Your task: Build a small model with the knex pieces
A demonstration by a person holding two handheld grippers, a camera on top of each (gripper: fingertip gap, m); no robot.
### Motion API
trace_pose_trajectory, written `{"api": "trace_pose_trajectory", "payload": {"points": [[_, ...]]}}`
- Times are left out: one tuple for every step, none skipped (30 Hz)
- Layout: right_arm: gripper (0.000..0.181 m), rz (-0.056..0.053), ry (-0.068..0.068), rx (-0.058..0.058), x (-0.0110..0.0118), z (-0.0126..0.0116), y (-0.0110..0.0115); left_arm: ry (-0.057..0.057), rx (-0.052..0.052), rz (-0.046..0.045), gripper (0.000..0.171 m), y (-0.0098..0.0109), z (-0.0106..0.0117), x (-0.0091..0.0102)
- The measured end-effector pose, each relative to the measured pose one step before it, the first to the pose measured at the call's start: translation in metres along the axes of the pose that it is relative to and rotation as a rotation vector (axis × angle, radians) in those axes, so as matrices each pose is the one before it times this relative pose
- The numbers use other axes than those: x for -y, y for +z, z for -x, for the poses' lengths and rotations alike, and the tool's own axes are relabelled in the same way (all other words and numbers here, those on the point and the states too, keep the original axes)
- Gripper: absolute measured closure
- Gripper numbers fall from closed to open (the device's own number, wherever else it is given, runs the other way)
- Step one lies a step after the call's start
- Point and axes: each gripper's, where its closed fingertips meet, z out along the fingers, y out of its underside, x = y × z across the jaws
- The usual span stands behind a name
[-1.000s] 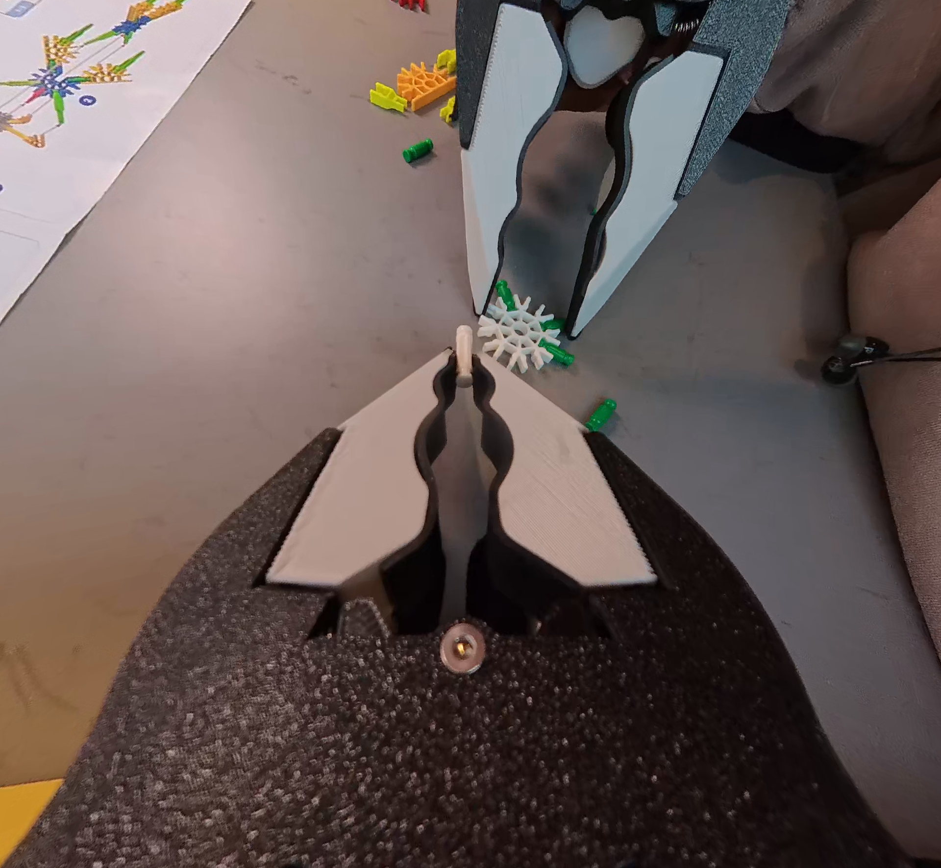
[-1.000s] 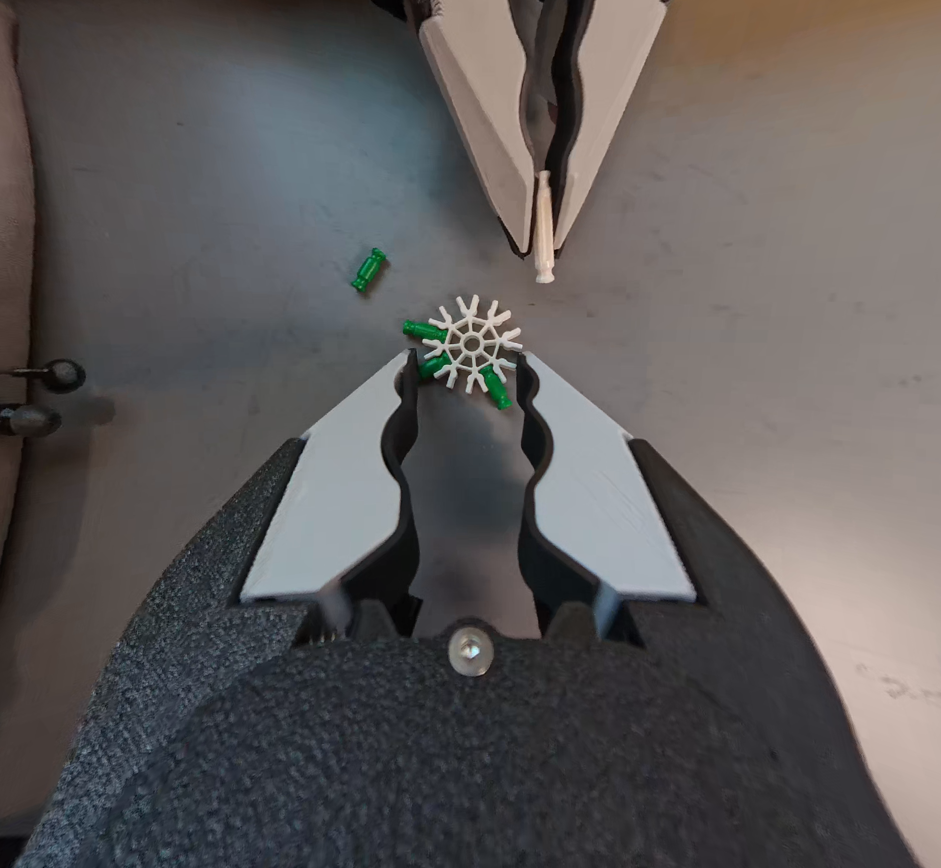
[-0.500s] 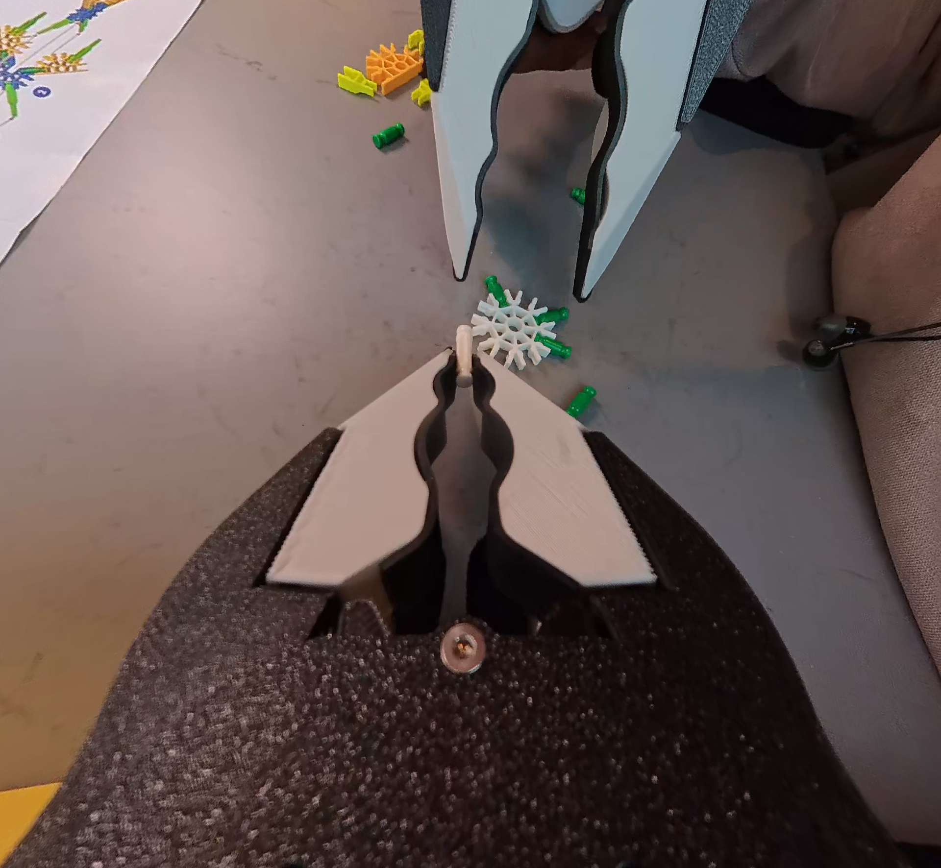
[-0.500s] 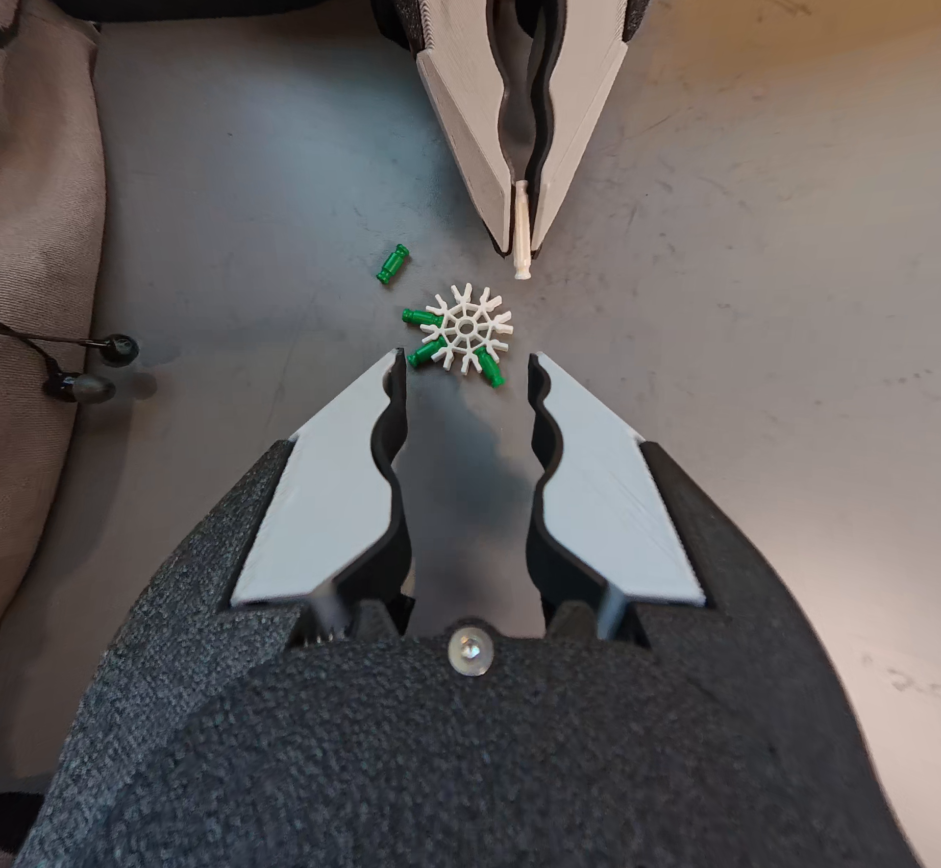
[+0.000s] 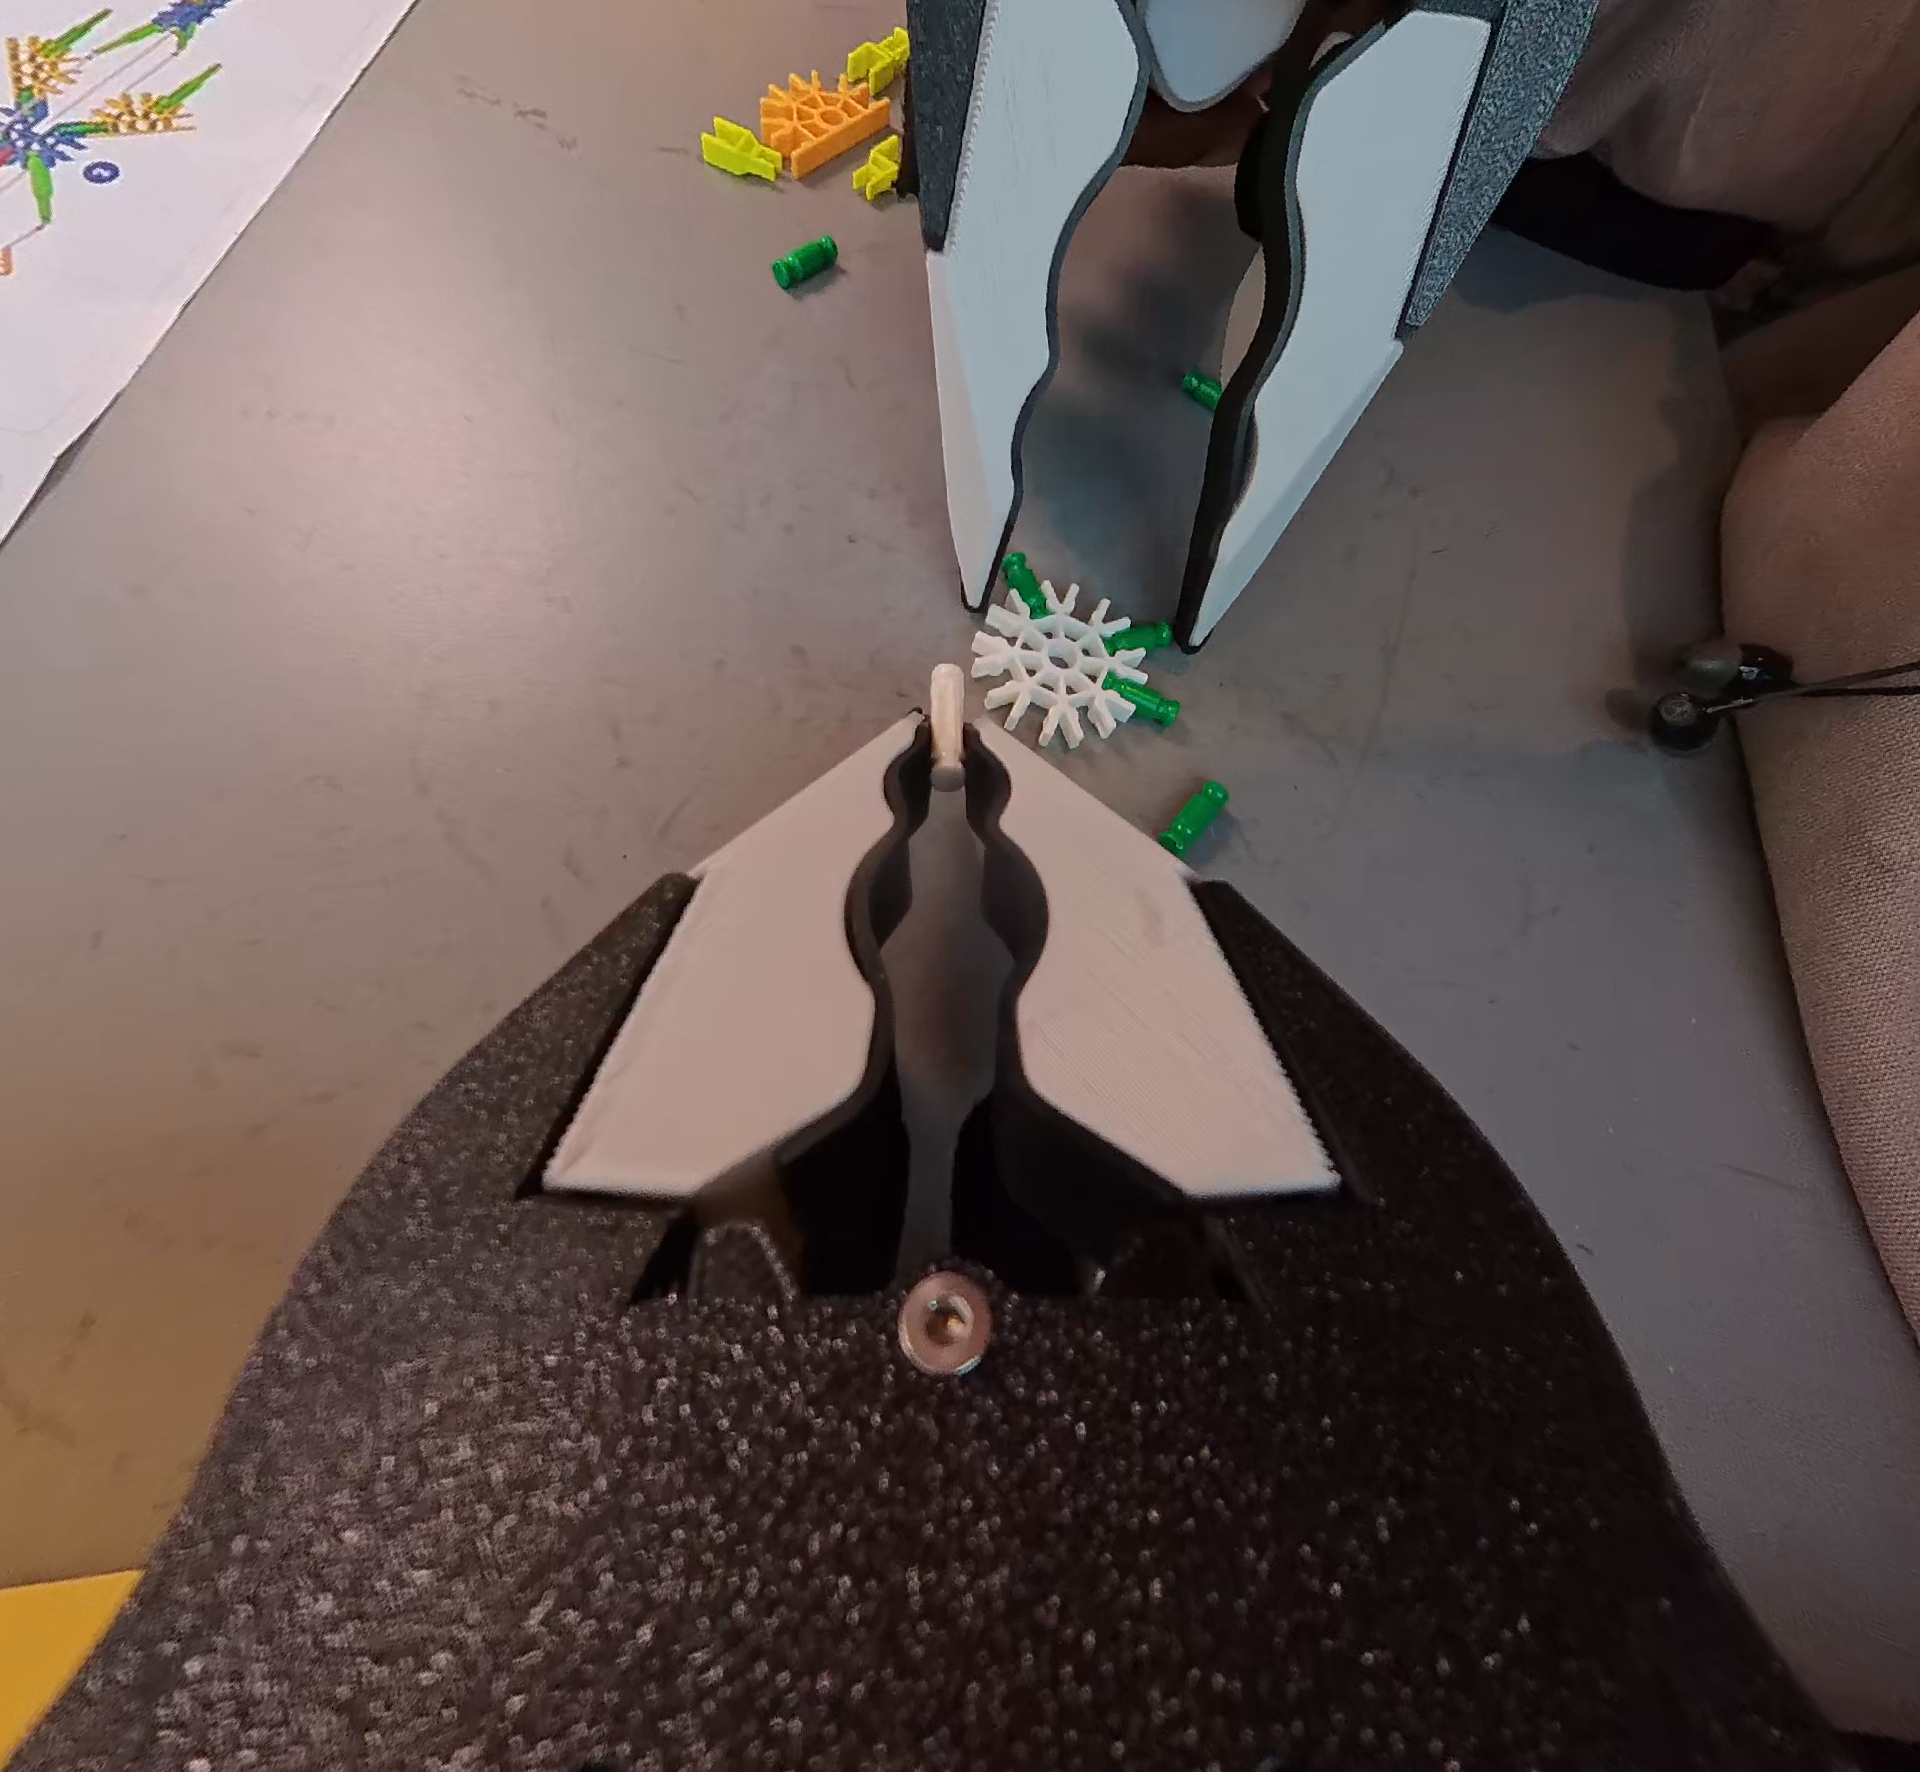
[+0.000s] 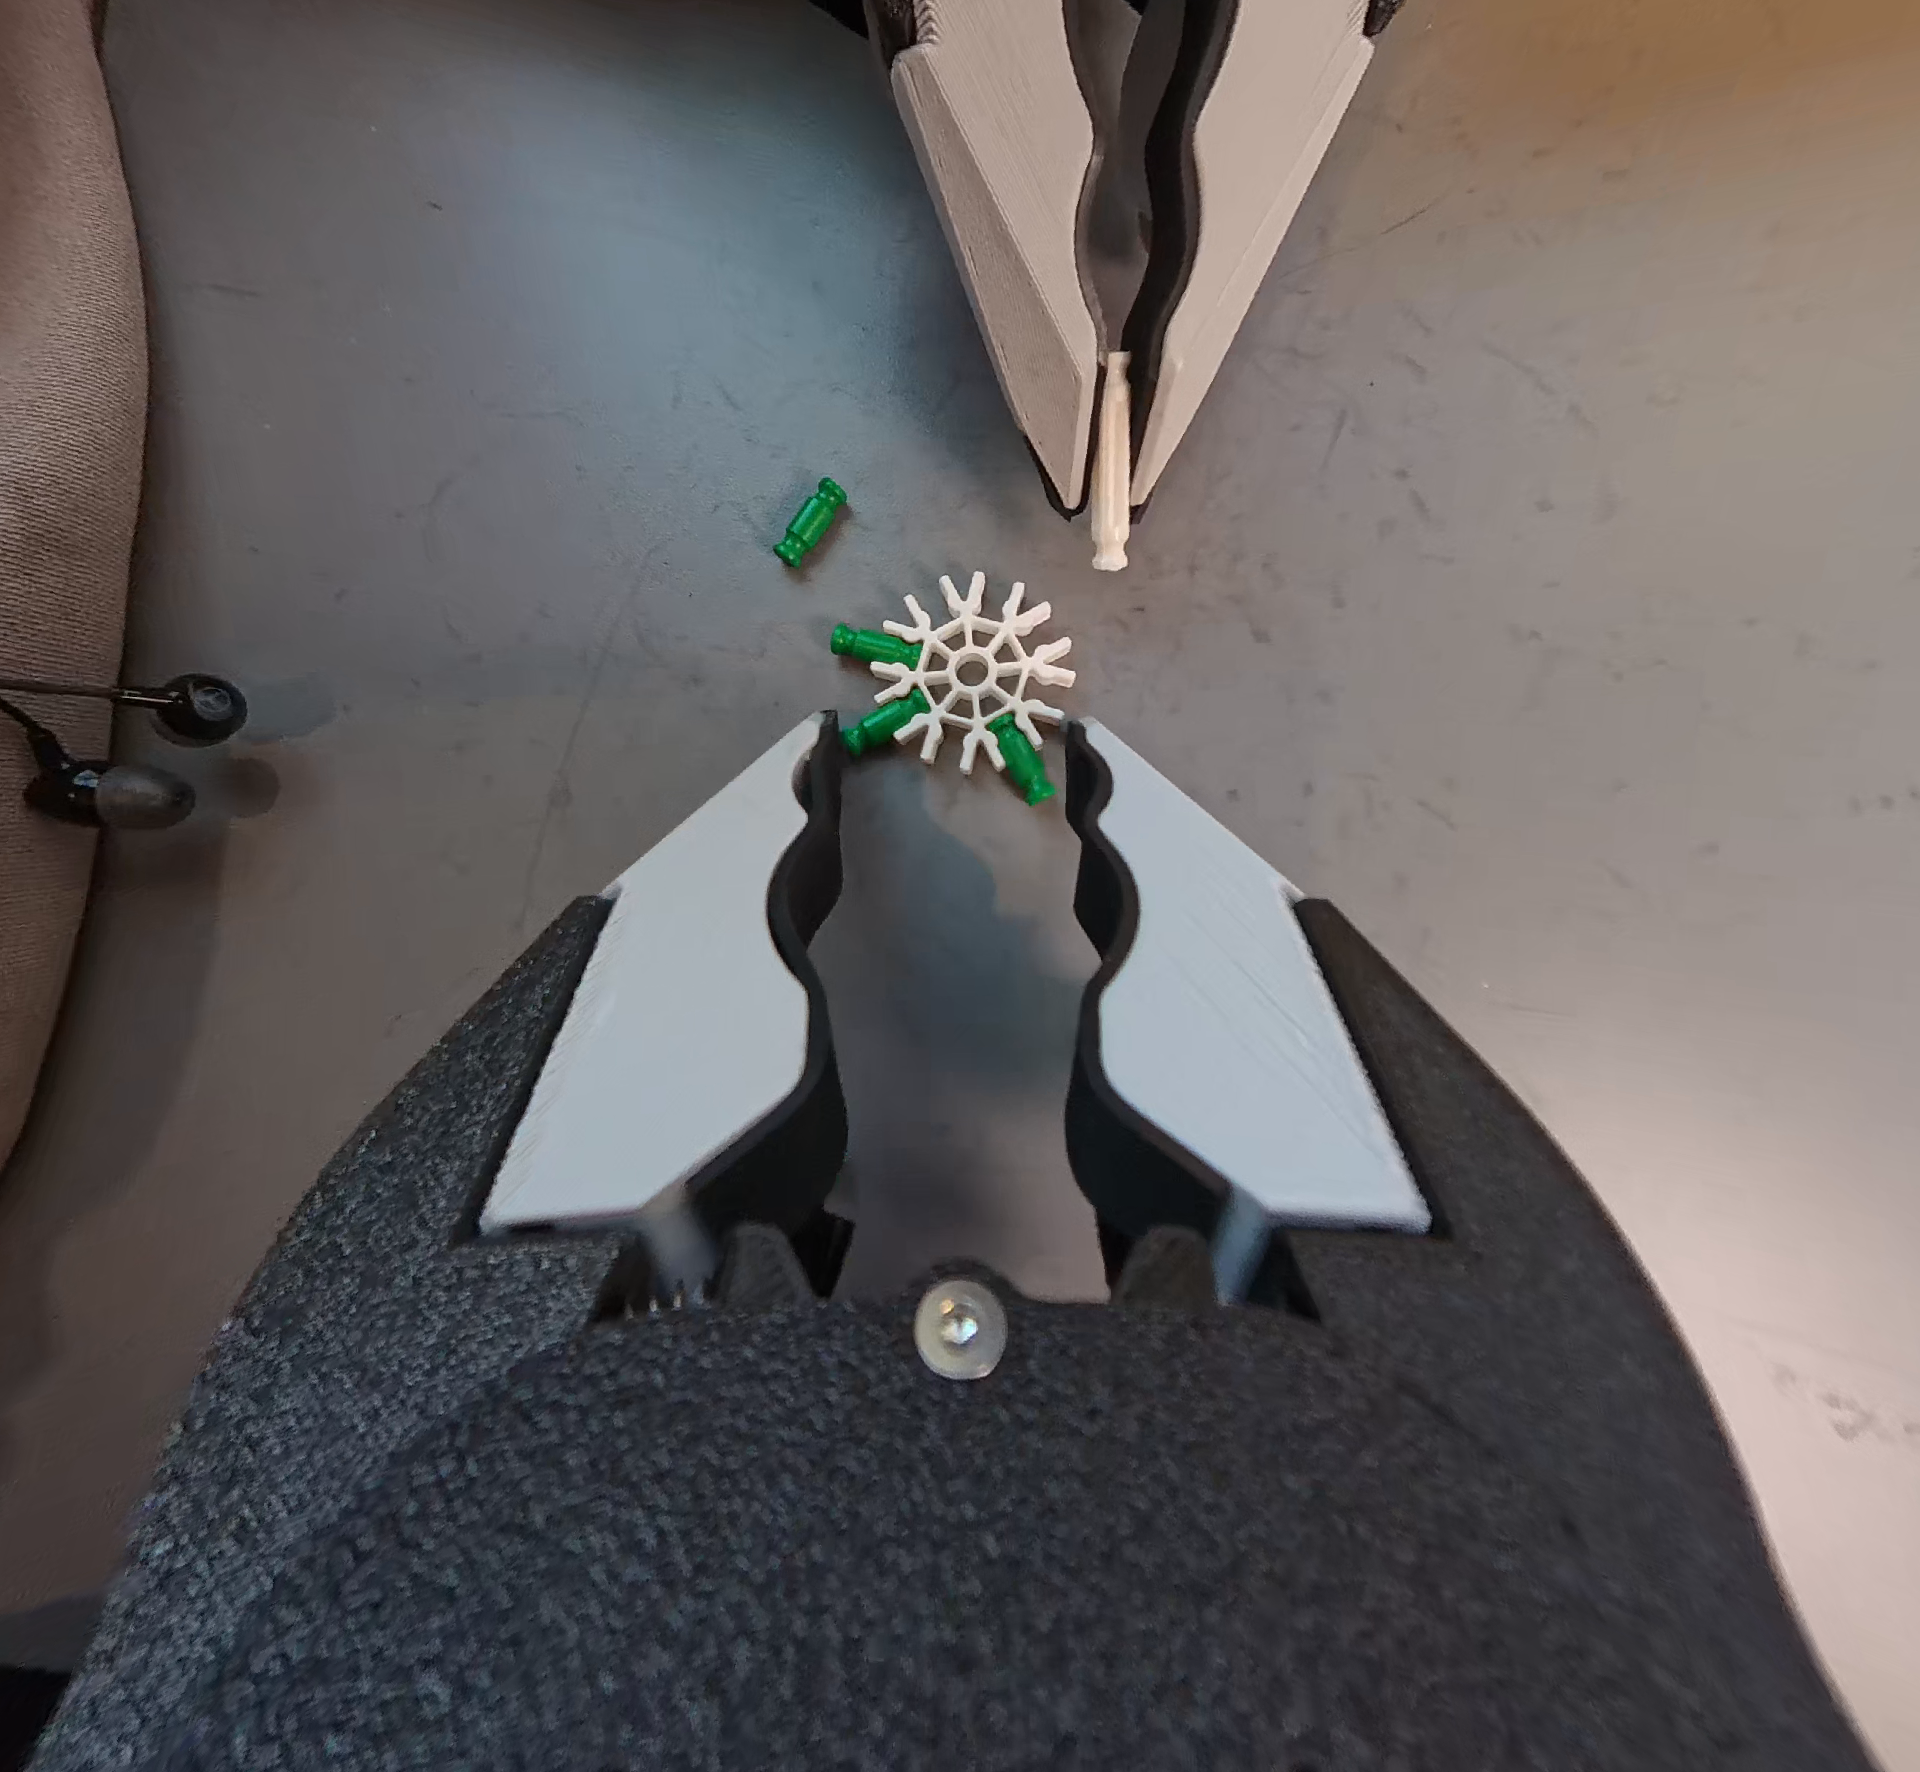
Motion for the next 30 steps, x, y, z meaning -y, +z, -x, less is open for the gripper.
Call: {"api": "trace_pose_trajectory", "payload": {"points": [[0.139, 0.0048, 0.0025, -0.0135, -0.00132, -0.0028, -0.00103, 0.0009, -0.0004, 0.00051, 0.166, 0.0, -0.00013, -0.00008], [0.139, 0.0044, 0.0014, -0.0208, -0.00146, -0.00424, -0.00141, 0.0001, -0.0005, 0.00125, 0.166, 0.00007, -0.00024, -0.00022], [0.139, 0.0022, 0.0002, -0.0204, -0.00122, -0.00407, -0.00189, 0.0001, 0.0004, 0.00147, 0.166, 0.00012, -0.0001, -0.00033], [0.139, -0.0005, 0.0017, -0.0126, -0.00071, -0.00272, -0.00205, 0.0011, 0.0005, 0.00062, 0.166, 0.00002, -0.00012, -0.00009], [0.139, -0.0047, 0.0037, -0.0114, 0.00021, -0.00241, -0.00199, 0.0009, -0.0002, 0.00029, 0.166, 0.00004, -0.00024, -0.00005], [0.139, -0.0073, 0.0017, -0.0001, 0.00074, -0.00018, -0.00171, -0.0001, 0.0009, 0.00039, 0.166, 0.00007, 0.00021, -0.00009], [0.139, -0.009, 0.0002, 0.0063, 0.00138, 0.00113, -0.0008, -0.0005, -0.0008, 0.00051, 0.166, 0.0, -0.00007, -0.00003], [0.138, -0.0065, -0.0011, 0.0068, 0.00123, 0.00168, 0.00031, -0.0005, -0.0001, -0.00042, 0.166, -0.00004, 0.00001, 0.00002], [0.137, -0.0013, -0.0036, 0.0053, 0.00058, 0.00154, 0.00129, -0.0005, -0.0001, -0.00074, 0.166, -0.00011, 0.00012, 0.00014], [0.137, 0.0017, -0.004, 0.0002, 0.00037, 0.00061, 0.00176, -0.0003, -0.0002, -0.00046, 0.166, -0.00004, 0.00001, 0.00002], [0.135, 0.0042, -0.0027, 0.0019, -0.00012, 0.00076, 0.00198, 0.0002, -0.0002, -0.00006, 0.166, -0.00003, -0.0001, -0.00004], [0.134, 0.0032, -0.002, 0.0013, 0.00011, 0.00045, 0.00173, 0.0007, 0.0, 0.00048, 0.166, 0.00007, -0.00015, -0.00003], [0.133, 0.0014, -0.0008, 0.0017, 0.00002, 0.00036, 0.00121, 0.0008, -0.0003, 0.00098, 0.166, 0.00009, -0.00016, -0.00018], [0.133, -0.0008, -0.0002, 0.0017, 0.00035, 0.00018, 0.00062, 0.0005, -0.0012, 0.00138, 0.166, 0.00006, -0.00031, -0.00023], [0.133, -0.0007, -0.0002, 0.0019, 0.00011, 0.0002, 0.00018, 0.0007, -0.0009, 0.00142, 0.166, 0.00006, -0.00026, -0.00024], [0.133, 0.0, -0.0003, 0.0008, -0.00003, 0.0, -0.00003, 0.0013, 0.0001, 0.00106, 0.166, 0.00016, -0.00014, -0.00015], [0.133, -0.0007, -0.0001, -0.0008, -0.0001, -0.00025, 0.00002, 0.0012, -0.0006, 0.0011, 0.166, 0.00015, -0.00024, -0.00015], [0.134, 0.0011, -0.0001, 0.001, -0.00054, 0.00001, 0.00013, 0.001, -0.0009, 0.00104, 0.166, 0.00009, -0.00024, -0.00018], [0.135, 0.003, -0.0003, -0.0002, -0.00088, -0.00018, 0.00045, 0.0012, -0.001, 0.00082, 0.166, 0.00004, -0.00025, -0.00007], [0.136, 0.004, 0.0, -0.0018, -0.00098, -0.00051, 0.0004, 0.0013, -0.0013, 0.00064, 0.166, 0.00006, -0.00029, -0.00005], [0.136, -0.0038, 0.0018, 0.0032, 0.00034, 0.00018, 0.0, 0.0012, -0.0004, 0.00036, 0.166, 0.00014, -0.00015, -0.00009], [0.137, -0.0015, 0.0011, 0.0035, -0.00008, 0.00031, -0.00012, 0.0008, -0.0002, 0.00035, 0.166, 0.00001, -0.00011, -0.00005], [0.137, 0.0006, -0.0011, 0.0002, -0.00028, 0.0, 0.00006, 0.0004, 0.0004, 0.00045, 0.166, 0.00006, -0.00005, -0.00014], [0.137, -0.0004, -0.0012, -0.0003, -0.00012, 0.00009, -0.00011, 0.0003, -0.0004, 0.00084, 0.166, 0.00001, -0.00009, -0.00007], [0.138, 0.0002, 0.0008, 0.0003, 0.00003, 0.0001, -0.0001, 0.0004, 0.0, 0.00075, 0.166, 0.00015, -0.00007, -0.0001], [0.138, 0.0005, -0.0004, 0.0002, -0.00021, 0.00009, -0.00014, 0.0004, 0.0, 0.00063, 0.166, 0.00009, -0.00001, -0.00012], [0.138, -0.0002, -0.0006, -0.0002, -0.00014, -0.00007, -0.00012, 0.0006, -0.0003, 0.00076, 0.166, 0.00015, -0.00009, -0.0001], [0.138, -0.0013, 0.0012, 0.0005, -0.00002, 0.00003, 0.00006, 0.0008, -0.0004, 0.00091, 0.166, 0.0001, -0.00018, -0.00016], [0.138, -0.0013, 0.0006, 0.0004, 0.00004, -0.00003, -0.00002, 0.0009, 0.0, 0.00117, 0.166, 0.00019, -0.00009, -0.00011], [0.138, -0.0004, -0.0011, -0.0005, -0.00012, -0.00014, -0.00011, 0.0009, 0.0002, 0.00117, 0.166, 0.00008, -0.00009, -0.0002]]}}
